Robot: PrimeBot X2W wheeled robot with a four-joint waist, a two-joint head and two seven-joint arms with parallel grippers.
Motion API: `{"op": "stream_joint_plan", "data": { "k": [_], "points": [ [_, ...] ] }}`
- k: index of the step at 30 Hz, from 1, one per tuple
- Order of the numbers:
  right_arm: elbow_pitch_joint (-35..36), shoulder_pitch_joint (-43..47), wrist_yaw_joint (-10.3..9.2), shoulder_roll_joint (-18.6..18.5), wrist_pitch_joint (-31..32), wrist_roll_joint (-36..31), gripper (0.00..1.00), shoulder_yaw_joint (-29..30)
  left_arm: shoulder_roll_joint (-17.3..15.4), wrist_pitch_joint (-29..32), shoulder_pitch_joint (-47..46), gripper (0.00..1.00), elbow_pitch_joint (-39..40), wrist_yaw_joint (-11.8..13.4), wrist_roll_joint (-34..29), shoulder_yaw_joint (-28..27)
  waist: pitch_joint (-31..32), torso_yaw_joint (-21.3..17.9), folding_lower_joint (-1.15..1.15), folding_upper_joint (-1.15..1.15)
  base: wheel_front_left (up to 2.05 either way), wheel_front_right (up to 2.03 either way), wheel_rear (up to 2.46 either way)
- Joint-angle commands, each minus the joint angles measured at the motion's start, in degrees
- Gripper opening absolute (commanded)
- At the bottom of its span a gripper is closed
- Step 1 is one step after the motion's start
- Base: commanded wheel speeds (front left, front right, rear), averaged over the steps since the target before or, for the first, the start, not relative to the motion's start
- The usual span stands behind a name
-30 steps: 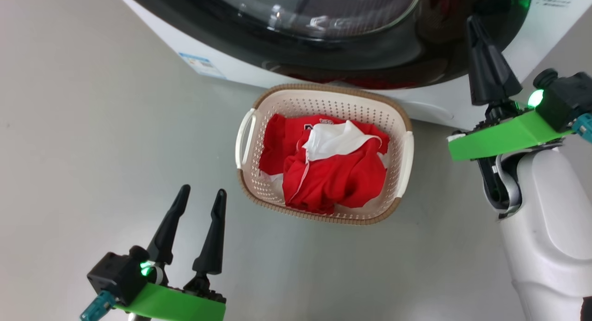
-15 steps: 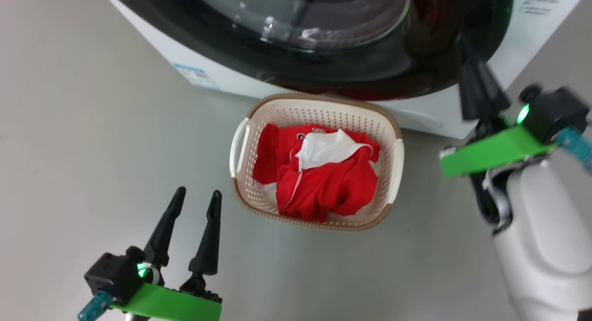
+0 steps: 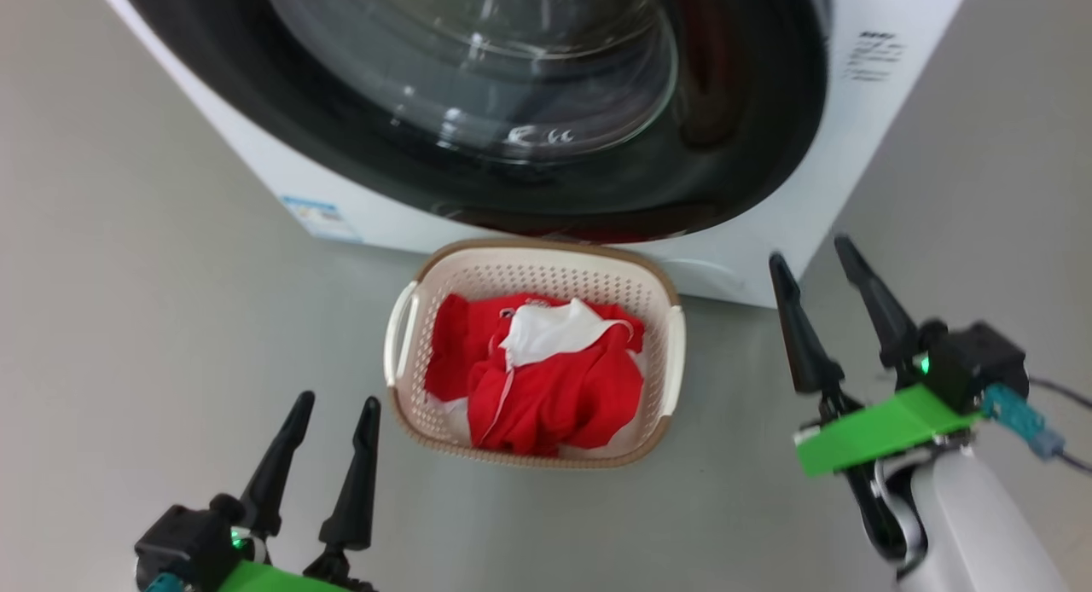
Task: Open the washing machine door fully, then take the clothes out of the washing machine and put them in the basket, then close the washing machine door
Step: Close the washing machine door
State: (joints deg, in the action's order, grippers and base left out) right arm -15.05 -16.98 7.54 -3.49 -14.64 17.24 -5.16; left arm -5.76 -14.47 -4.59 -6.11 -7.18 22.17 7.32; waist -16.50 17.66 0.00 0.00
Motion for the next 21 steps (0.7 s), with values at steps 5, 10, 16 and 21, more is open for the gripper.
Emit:
{"op": "stream_joint_plan", "data": {
  "k": [5,10,16,21],
  "points": [
    [2.66,5.02,-0.05,0.61,-0.36,0.75,1.0,-0.34,-2.37,-0.52,1.22,1.0,1.25,-0.31,-0.27,-2.82,4.06,-4.3,0.0,0.0,0.0,0.0,0.0],
    [3.65,9.06,-0.05,0.61,-0.36,0.77,1.0,0.71,-3.22,-0.52,2.33,1.0,1.53,-0.31,0.05,-3.02,5.79,-6.72,0.0,0.0,0.0,0.0,0.0],
    [4.32,13.52,-0.05,0.61,-0.36,0.12,1.0,2.02,-4.07,-0.52,3.65,1.0,1.94,-0.31,0.68,-3.36,7.34,-9.56,0.0,0.0,0.0,0.0,0.0],
    [4.62,16.63,-0.05,0.61,-0.36,-0.42,1.0,3.33,-4.66,-0.52,4.53,1.0,2.22,-0.31,0.68,-3.65,8.25,-11.59,0.0,0.0,0.0,0.0,0.0]
  ]
}}
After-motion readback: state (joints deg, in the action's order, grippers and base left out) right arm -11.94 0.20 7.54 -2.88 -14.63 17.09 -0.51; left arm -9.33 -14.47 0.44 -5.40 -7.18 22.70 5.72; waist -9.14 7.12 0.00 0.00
